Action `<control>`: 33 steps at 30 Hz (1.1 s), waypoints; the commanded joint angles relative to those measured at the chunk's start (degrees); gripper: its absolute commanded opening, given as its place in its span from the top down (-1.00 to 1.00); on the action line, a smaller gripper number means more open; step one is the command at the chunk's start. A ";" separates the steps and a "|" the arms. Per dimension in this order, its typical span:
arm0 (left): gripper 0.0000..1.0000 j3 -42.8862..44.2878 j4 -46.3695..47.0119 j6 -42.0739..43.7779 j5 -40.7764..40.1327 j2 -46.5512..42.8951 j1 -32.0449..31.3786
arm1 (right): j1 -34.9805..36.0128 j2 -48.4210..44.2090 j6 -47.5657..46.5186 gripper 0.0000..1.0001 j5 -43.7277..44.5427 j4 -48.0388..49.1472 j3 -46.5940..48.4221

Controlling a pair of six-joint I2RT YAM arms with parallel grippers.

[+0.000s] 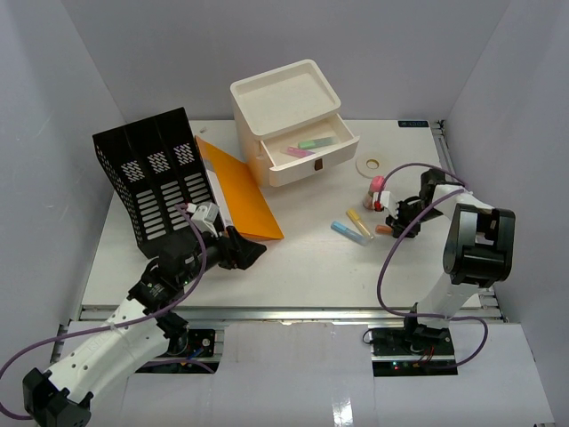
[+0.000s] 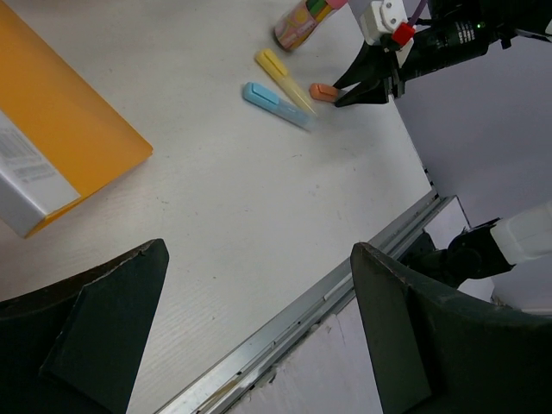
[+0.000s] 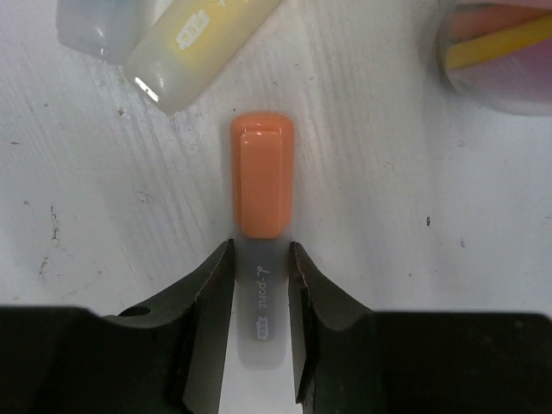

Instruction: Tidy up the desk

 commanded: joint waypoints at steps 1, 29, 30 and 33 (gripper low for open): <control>-0.96 -3.66 5.53 -6.03 2.75 -1.33 0.28 | 0.09 -3.44 0.74 0.52 1.23 -2.12 -3.38; -0.91 -10.30 13.40 -15.54 8.04 3.21 0.02 | 39.58 1.98 25.02 0.56 22.17 8.43 47.25; -0.91 -9.93 13.39 -15.45 8.27 3.73 0.01 | 40.02 3.29 24.91 0.52 23.43 9.26 47.73; -0.92 -9.10 13.30 -15.01 8.61 4.54 -0.07 | 40.72 4.76 24.44 0.25 27.14 10.82 48.32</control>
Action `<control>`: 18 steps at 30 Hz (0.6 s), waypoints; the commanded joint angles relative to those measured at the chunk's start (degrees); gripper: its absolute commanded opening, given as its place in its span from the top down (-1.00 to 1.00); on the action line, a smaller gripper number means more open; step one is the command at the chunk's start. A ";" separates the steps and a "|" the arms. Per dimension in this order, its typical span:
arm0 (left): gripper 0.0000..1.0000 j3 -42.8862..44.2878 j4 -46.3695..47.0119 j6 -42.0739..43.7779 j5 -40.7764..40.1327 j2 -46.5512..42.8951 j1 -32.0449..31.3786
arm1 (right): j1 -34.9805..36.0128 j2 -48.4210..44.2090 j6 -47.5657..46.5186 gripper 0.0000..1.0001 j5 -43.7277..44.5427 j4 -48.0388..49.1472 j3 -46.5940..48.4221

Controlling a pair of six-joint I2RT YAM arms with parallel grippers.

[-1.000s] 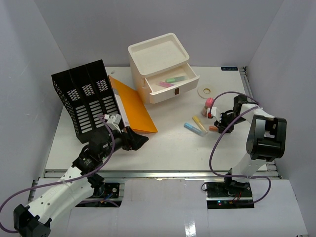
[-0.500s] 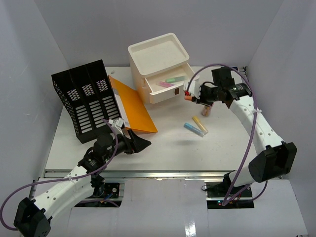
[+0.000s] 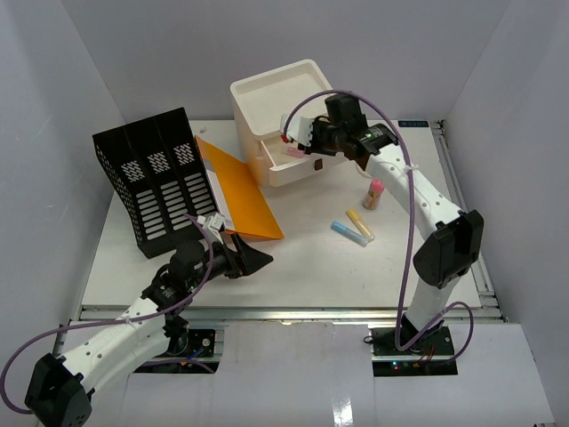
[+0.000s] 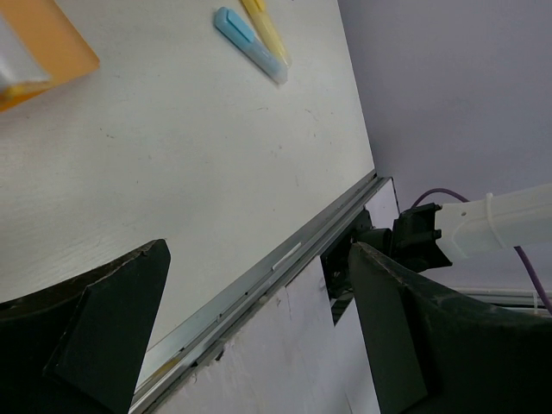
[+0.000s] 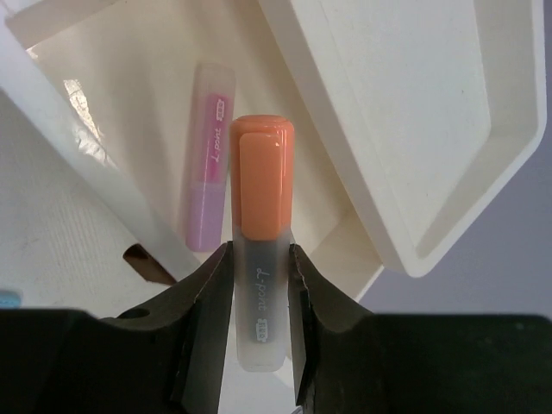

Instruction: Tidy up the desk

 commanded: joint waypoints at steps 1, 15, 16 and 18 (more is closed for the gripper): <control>-0.92 1.71 0.71 0.39 1.36 1.03 -0.07 | 1.22 1.52 -0.83 0.04 7.38 5.18 2.91; -0.93 3.30 1.19 2.21 3.08 0.97 -0.07 | -2.79 -10.92 15.35 -0.58 -7.70 5.95 -3.72; -0.93 3.38 1.19 2.35 3.35 0.69 -0.07 | -3.42 -13.63 17.41 -0.58 -9.93 6.06 -5.08; -0.93 3.26 1.14 2.46 3.68 0.27 -0.12 | -4.79 -18.26 19.18 -0.57 -15.50 5.91 -11.13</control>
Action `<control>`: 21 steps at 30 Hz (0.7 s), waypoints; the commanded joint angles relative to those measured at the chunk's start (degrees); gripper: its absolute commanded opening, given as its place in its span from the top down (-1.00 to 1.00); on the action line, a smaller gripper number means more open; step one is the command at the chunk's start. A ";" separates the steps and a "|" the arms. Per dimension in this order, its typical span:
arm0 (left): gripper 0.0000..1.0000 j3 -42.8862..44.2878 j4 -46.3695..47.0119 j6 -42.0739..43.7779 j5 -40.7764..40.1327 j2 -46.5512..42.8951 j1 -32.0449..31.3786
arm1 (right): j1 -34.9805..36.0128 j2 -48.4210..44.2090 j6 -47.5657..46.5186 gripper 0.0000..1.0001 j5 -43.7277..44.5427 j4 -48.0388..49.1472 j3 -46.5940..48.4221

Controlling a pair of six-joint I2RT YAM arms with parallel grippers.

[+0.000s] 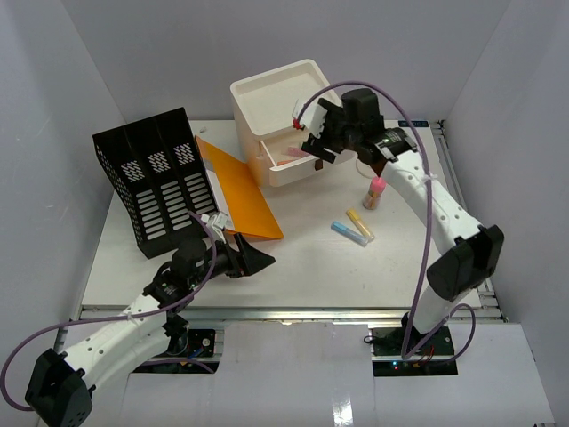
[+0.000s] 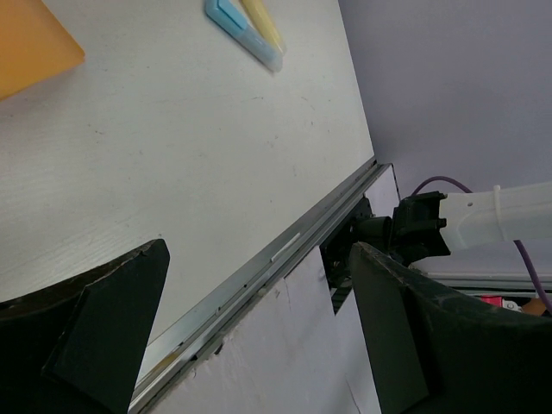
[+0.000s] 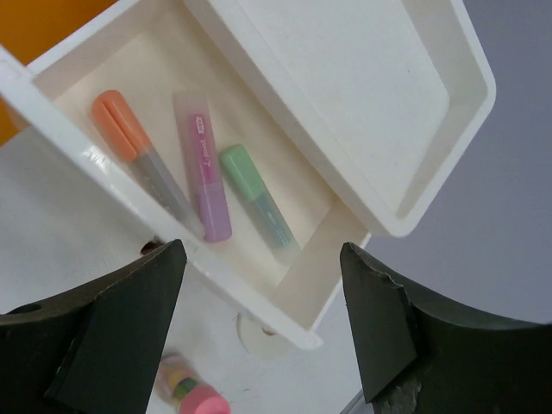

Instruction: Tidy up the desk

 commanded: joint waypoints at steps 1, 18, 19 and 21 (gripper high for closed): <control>-0.93 2.09 0.94 1.28 1.87 -1.63 -0.16 | -3.87 -12.72 9.08 -0.57 -15.76 1.71 -10.51; -0.93 5.04 3.72 1.26 2.45 4.08 -1.97 | -14.28 -26.13 30.53 -0.52 7.13 33.39 -61.48; -0.93 4.89 4.14 1.05 2.14 4.29 -2.34 | -14.54 -24.61 31.26 -0.51 8.76 34.62 -61.54; -0.93 4.59 4.74 0.68 1.54 4.66 -2.92 | -14.76 -21.93 32.46 -0.48 9.38 35.95 -61.41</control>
